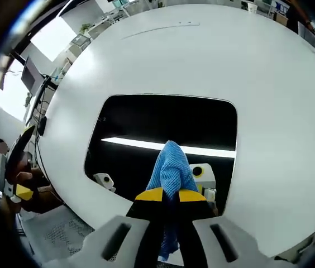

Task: Wipe the mirror surface with the cleaning cloth until all visible marks leave the cleaned area.

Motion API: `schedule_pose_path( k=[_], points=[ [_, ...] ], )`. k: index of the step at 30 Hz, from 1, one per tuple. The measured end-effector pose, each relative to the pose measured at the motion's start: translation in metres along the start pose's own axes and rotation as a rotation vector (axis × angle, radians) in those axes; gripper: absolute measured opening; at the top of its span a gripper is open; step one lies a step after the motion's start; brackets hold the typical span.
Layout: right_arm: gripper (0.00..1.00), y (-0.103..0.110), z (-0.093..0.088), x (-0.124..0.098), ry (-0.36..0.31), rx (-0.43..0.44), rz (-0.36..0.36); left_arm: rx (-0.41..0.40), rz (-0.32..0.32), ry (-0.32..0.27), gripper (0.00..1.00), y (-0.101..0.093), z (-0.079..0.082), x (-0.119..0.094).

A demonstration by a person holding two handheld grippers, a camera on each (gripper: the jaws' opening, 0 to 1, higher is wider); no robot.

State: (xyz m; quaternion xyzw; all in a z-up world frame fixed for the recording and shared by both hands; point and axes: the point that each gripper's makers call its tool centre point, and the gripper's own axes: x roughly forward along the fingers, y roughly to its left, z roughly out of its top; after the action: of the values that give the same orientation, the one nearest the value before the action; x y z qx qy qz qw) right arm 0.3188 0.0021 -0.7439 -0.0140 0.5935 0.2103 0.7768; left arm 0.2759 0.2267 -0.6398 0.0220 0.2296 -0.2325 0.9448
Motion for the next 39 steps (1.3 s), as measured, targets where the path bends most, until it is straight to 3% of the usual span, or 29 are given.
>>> schedule_pose_path(
  k=[15,20,30,39],
  points=[
    [0.01,0.030,0.004,0.006,0.005,-0.013,0.022,-0.025,-0.007,0.013,0.99,0.000,-0.007,0.003],
    [0.01,0.043,0.005,0.008,0.009,-0.018,0.030,-0.021,0.005,0.047,0.98,0.003,-0.013,0.008],
    [0.01,0.060,0.009,0.015,0.009,-0.041,0.037,-0.031,-0.003,0.031,0.98,0.008,-0.002,0.013],
    [0.01,0.079,0.012,0.021,0.014,-0.065,0.044,-0.036,0.003,0.027,0.98,0.013,-0.002,0.009]
  ],
)
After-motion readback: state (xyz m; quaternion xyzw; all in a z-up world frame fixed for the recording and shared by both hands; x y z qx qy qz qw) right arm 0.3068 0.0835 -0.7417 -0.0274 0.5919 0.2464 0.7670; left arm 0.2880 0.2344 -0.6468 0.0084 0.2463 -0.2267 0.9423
